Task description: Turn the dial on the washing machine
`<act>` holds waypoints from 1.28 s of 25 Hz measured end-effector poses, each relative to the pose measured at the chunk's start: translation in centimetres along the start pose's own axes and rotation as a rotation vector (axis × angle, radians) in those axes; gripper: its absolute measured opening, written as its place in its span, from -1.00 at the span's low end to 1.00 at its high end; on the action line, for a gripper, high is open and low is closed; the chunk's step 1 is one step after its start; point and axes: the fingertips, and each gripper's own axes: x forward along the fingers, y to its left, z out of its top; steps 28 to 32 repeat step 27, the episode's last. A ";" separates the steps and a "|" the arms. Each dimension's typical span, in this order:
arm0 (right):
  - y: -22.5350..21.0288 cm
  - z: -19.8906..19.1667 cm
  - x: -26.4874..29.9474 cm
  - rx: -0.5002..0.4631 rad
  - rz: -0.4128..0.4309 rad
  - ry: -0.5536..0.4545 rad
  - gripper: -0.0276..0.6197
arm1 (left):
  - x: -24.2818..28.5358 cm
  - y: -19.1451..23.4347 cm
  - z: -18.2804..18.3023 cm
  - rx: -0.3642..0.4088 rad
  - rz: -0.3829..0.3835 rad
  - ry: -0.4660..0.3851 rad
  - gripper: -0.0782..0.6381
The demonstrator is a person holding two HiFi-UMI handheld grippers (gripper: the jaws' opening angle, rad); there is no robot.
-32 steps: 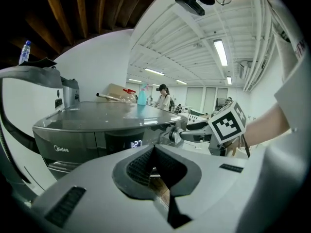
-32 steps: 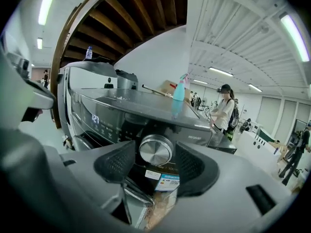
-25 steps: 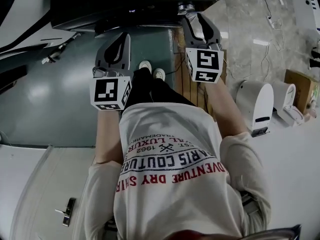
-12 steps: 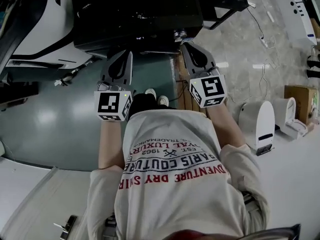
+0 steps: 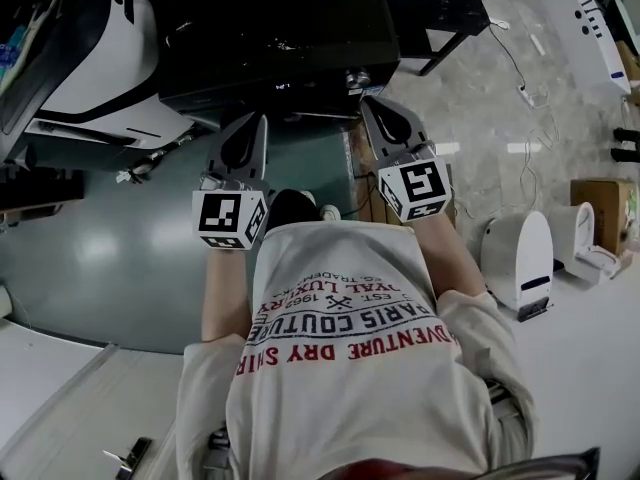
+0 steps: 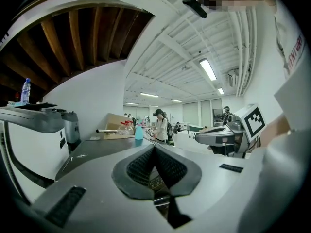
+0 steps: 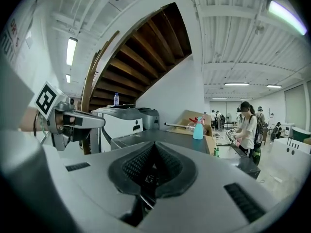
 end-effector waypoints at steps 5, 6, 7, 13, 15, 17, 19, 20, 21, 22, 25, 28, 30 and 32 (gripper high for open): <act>0.0 0.2 -0.1 0.010 -0.007 -0.008 -0.83 | -0.1 -0.2 0.2 0.023 -0.007 0.006 -0.74; 0.0 0.3 -0.1 0.006 -0.011 -0.009 -0.83 | -0.1 -0.2 0.3 0.025 -0.009 0.007 -0.74; -0.2 0.4 -0.1 0.004 -0.016 -0.010 -0.83 | 0.0 -0.3 0.4 0.028 -0.012 0.007 -0.74; -0.5 0.9 0.1 -0.003 -0.025 -0.016 -0.83 | 0.8 -0.8 0.7 0.052 -0.034 0.014 -0.74; -0.5 1.1 0.2 -0.010 -0.022 -0.022 -0.83 | 1.0 -1.0 0.6 0.063 -0.044 0.019 -0.74; -0.5 1.2 0.4 -0.012 -0.019 -0.026 -0.83 | 1.2 -1.0 0.5 0.068 -0.047 0.024 -0.74; -0.6 1.3 0.6 -0.011 -0.018 -0.029 -0.83 | 1.4 -0.9 0.5 0.066 -0.044 0.027 -0.74; -0.7 1.3 0.6 -0.011 -0.018 -0.030 -0.83 | 1.5 -0.8 0.5 0.063 -0.042 0.027 -0.74; -0.8 1.4 0.6 -0.012 -0.017 -0.032 -0.83 | 1.6 -0.7 0.5 0.061 -0.040 0.027 -0.74; -0.8 1.4 0.7 -0.014 -0.015 -0.034 -0.83 | 1.7 -0.7 0.5 0.059 -0.040 0.027 -0.74; -0.7 1.7 0.9 -0.018 -0.004 -0.042 -0.83 | 1.9 -0.8 0.4 0.061 -0.045 0.031 -0.74; -0.7 1.9 1.1 -0.018 0.003 -0.050 -0.83 | 1.9 -0.9 0.4 0.067 -0.050 0.034 -0.74; -0.7 1.9 1.1 -0.018 0.003 -0.050 -0.83 | 1.9 -0.9 0.4 0.067 -0.050 0.034 -0.74; -0.7 1.9 1.1 -0.018 0.003 -0.050 -0.83 | 1.9 -0.9 0.4 0.067 -0.050 0.034 -0.74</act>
